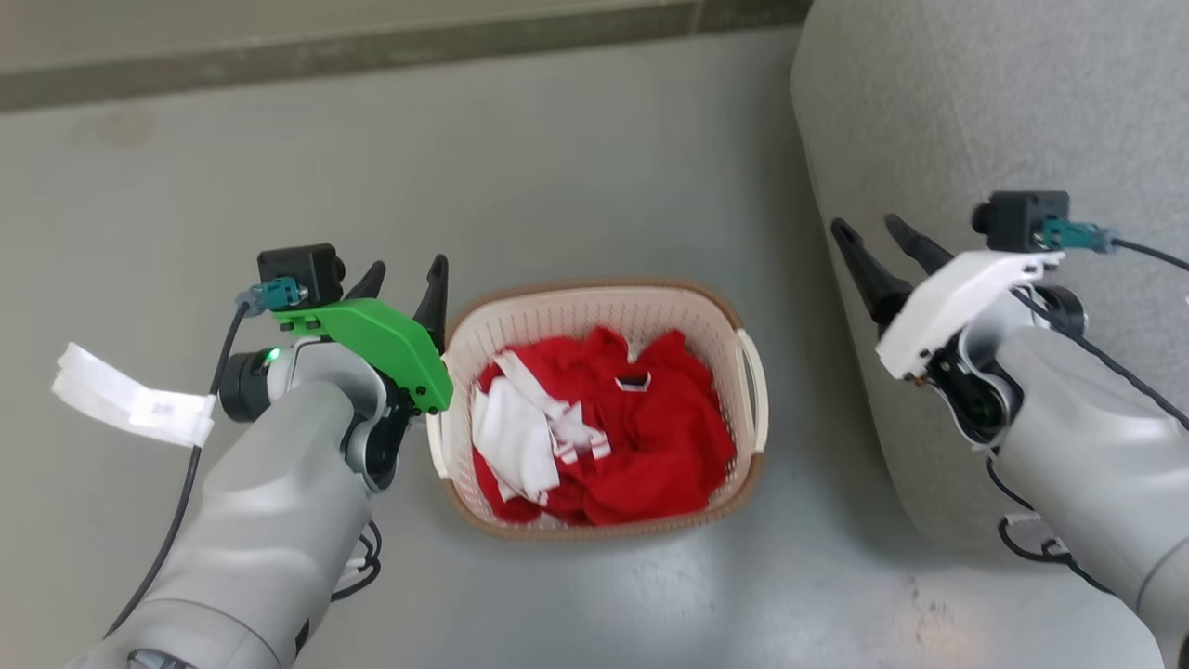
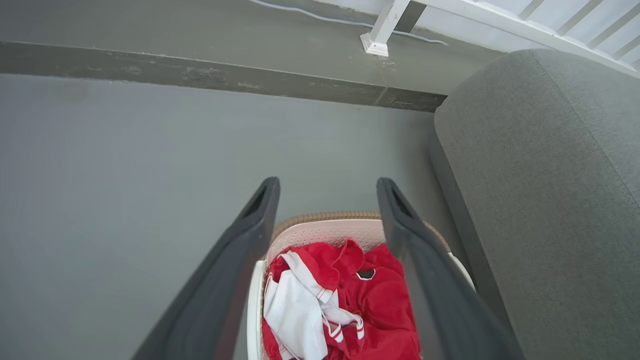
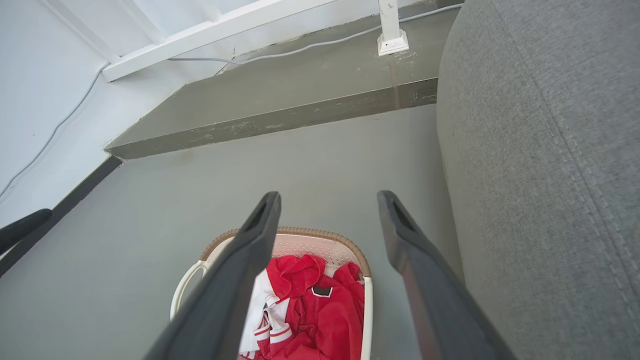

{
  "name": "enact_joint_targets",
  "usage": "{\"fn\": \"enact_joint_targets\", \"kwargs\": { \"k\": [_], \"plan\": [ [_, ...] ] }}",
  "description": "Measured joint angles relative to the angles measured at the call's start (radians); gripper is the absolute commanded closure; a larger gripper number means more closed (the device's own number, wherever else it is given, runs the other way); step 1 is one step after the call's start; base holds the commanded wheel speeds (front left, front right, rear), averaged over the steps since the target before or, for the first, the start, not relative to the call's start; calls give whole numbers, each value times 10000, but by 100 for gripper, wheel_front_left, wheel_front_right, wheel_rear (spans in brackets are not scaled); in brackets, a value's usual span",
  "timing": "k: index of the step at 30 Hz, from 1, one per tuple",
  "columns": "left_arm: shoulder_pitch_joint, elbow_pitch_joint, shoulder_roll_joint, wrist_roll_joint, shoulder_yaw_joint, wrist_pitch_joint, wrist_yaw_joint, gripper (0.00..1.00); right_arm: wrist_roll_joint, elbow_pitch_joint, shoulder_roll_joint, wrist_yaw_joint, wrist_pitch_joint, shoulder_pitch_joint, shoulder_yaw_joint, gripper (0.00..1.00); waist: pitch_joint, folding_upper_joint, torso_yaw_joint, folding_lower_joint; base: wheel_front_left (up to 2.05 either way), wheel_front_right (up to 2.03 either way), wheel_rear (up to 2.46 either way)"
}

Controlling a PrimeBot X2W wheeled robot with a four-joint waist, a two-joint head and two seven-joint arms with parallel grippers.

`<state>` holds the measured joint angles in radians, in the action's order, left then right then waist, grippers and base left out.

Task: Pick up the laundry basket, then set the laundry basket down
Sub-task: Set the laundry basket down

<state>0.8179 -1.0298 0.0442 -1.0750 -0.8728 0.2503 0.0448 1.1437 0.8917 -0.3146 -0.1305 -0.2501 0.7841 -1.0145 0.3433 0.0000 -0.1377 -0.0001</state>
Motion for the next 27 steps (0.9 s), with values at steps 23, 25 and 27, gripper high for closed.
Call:
{"fn": "enact_joint_targets", "kwargs": {
  "k": [23, 25, 27],
  "plan": [
    [-2703, 3444, 610, 2383, 2481, 12, -445, 0, -3266, -2844, -506, 1202, -2, -2567, 3321, 0, -3074, 0, 587, 0, 0, 0, 0],
    [-2933, 3737, 669, 2508, 2667, 12, -516, 0, -3601, -3179, -562, 1365, -2, -2744, 3616, 0, -3200, 0, 621, -1, 0, 0, 0],
    [-3173, 4056, 675, 2780, 2874, 12, -621, 0, -3829, -3517, -604, 1521, -2, -2928, 3937, 0, -3283, 0, 645, 0, 0, 0, 0]
  ]
}}
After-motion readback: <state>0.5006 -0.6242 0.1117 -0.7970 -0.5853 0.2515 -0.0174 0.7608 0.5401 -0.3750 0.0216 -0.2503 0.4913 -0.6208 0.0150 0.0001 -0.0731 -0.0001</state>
